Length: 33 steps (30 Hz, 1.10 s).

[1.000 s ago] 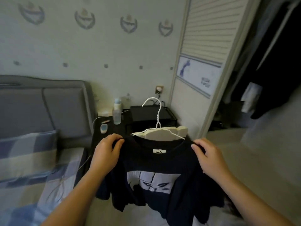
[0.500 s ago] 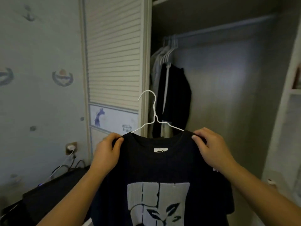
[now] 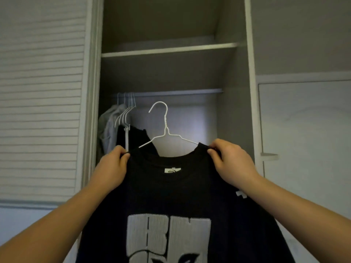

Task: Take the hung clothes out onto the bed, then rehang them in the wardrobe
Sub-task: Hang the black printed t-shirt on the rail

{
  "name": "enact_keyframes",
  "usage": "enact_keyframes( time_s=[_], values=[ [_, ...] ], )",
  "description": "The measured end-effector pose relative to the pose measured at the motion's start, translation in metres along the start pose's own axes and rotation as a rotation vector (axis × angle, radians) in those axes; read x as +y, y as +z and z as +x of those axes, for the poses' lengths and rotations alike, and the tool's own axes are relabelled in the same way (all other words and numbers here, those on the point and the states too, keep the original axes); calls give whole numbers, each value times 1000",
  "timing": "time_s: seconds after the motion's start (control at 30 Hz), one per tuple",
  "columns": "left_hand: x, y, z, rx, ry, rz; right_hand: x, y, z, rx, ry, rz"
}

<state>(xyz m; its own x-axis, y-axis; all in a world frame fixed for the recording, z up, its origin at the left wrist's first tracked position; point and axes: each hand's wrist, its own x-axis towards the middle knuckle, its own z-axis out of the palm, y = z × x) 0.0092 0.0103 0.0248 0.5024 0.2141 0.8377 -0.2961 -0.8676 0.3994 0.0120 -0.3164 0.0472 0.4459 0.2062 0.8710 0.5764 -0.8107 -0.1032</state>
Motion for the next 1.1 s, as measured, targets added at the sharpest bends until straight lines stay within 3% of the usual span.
enact_keyframes(
  time_s=[0.4, 0.7, 0.93, 1.1],
  values=[
    [44, 122, 179, -5, 113, -185, 55, -19, 124, 168, 75, -287],
    [55, 225, 280, -77, 160, -319, 66, -17, 187, 84, 225, -355],
    [49, 288, 340, -107, 240, -353, 61, 20, 238, -30, 357, -325],
    [21, 330, 381, -82, 181, -416, 61, 79, 273, 99, 277, -418]
  ],
)
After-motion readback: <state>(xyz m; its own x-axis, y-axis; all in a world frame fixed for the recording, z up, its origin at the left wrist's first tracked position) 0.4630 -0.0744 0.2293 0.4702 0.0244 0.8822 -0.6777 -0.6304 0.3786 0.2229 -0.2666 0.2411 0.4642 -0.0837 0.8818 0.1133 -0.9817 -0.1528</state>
